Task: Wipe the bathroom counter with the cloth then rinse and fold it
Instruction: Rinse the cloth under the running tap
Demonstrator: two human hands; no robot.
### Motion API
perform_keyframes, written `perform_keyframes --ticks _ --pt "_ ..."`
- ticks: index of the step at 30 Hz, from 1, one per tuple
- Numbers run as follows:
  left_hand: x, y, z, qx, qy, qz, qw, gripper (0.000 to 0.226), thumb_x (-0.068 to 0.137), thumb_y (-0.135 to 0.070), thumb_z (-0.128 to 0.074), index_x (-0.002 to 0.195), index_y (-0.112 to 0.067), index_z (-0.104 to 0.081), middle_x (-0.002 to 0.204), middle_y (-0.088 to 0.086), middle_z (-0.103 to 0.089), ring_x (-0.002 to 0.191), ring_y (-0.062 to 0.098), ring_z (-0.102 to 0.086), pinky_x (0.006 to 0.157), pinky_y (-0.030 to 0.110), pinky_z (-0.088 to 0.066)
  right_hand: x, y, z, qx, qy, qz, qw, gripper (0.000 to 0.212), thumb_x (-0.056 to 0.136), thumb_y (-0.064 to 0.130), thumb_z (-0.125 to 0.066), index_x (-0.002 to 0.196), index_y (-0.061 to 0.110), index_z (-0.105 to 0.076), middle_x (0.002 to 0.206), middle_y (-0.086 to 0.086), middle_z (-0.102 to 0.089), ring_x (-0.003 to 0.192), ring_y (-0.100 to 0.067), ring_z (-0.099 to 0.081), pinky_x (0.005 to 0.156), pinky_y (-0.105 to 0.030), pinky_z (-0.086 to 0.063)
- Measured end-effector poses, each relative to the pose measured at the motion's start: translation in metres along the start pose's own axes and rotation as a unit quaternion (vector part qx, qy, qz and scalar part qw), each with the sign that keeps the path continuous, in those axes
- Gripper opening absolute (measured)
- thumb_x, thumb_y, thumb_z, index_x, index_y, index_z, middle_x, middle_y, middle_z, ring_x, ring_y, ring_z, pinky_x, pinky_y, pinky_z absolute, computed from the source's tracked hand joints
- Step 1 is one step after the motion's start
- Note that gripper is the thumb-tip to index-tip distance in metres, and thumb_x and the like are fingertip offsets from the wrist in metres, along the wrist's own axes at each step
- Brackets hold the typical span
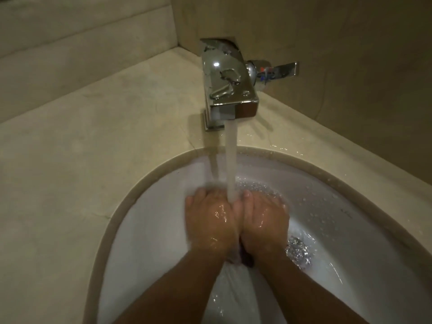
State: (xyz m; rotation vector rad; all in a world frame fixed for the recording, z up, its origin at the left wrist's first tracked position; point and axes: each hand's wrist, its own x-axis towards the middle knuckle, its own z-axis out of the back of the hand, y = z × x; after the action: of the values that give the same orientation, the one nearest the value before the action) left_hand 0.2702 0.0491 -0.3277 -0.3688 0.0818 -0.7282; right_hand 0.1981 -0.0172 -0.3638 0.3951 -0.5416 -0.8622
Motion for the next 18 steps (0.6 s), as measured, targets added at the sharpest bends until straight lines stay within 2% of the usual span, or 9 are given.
perform_keyframes --ticks 4,8,11,15,18 --pt "0.001 0.006 0.014 -0.006 0.031 -0.048 0.998 0.061 0.098 -0.053 -0.021 0.089 -0.023 -0.073 0.088 -0.004 -0.073 0.092 0.020 -0.060 0.086 0.038 -0.042 0.003 0.004 0.014 0.006 0.104 -0.017 0.994 0.057 0.097 0.048 -0.008 0.092 0.026 -0.061 0.088 0.006 -0.064 0.091 -0.021 -0.057 0.096 -0.040 -0.035" --pt "0.002 0.018 0.025 -0.018 0.052 -0.101 0.993 0.041 0.098 -0.045 -0.039 0.080 -0.020 -0.065 0.079 0.003 -0.067 0.077 0.025 -0.058 0.079 0.037 -0.045 0.001 0.006 0.025 0.010 0.128 -0.019 0.991 0.041 0.102 0.045 -0.022 0.099 0.025 -0.058 0.096 0.005 -0.061 0.094 -0.019 -0.052 0.089 -0.040 -0.040" --pt "0.001 0.023 0.034 -0.003 0.083 -0.122 0.989 0.038 0.096 -0.050 -0.042 0.086 -0.021 -0.065 0.084 0.002 -0.063 0.084 0.022 -0.053 0.082 0.036 -0.043 -0.003 0.006 0.030 -0.035 0.153 -0.025 0.987 0.036 0.104 0.042 -0.029 0.103 0.023 -0.059 0.097 0.002 -0.062 0.092 -0.022 -0.055 0.086 -0.039 -0.043" --pt "-0.001 0.027 0.061 0.047 0.148 -0.143 0.977 0.038 0.091 -0.059 -0.042 0.095 -0.028 -0.064 0.095 -0.001 -0.063 0.095 0.021 -0.052 0.091 0.037 -0.043 -0.001 0.020 0.047 -0.087 0.179 -0.049 0.979 0.039 0.102 0.045 -0.026 0.106 0.023 -0.058 0.098 -0.002 -0.063 0.090 -0.024 -0.058 0.084 -0.043 -0.050" --pt "0.003 0.026 0.090 0.054 0.182 -0.158 0.969 0.038 0.090 -0.059 -0.045 0.104 -0.029 -0.064 0.107 -0.001 -0.065 0.105 0.022 -0.053 0.092 0.038 -0.042 0.006 0.044 0.072 -0.130 0.231 -0.075 0.961 0.038 0.104 0.045 -0.027 0.107 0.022 -0.057 0.102 -0.004 -0.063 0.092 -0.024 -0.059 0.087 -0.044 -0.050"
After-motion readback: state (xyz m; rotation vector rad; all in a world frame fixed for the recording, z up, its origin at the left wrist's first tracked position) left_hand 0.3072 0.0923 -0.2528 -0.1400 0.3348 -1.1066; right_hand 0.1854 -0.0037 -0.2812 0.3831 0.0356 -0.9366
